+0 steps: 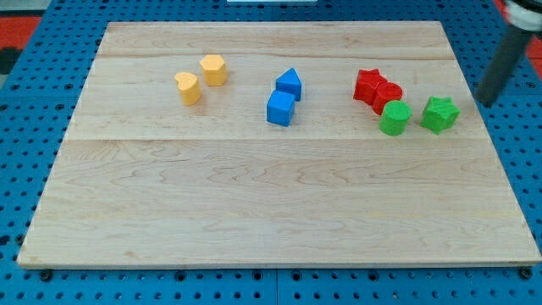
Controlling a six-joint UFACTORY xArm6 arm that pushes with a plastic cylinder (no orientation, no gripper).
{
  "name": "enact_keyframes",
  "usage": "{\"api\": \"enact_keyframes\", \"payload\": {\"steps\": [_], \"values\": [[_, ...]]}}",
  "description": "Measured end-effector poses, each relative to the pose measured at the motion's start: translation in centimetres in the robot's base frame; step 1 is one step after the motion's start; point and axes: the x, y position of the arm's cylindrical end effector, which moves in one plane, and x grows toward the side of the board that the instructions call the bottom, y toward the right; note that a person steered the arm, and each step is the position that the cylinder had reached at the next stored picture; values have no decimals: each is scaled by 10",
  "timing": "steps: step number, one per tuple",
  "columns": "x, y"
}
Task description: Touch the bottom side of the red star
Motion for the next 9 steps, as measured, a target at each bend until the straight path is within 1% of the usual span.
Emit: {"api": "enact_keyframes", "payload": {"steps": [1, 2, 3, 4, 5, 6, 7, 8, 9], "values": [[2, -41], [34, -34], [32, -70], [2, -116], [8, -109], [8, -97], [6, -97], [46, -100], [72, -122]]}}
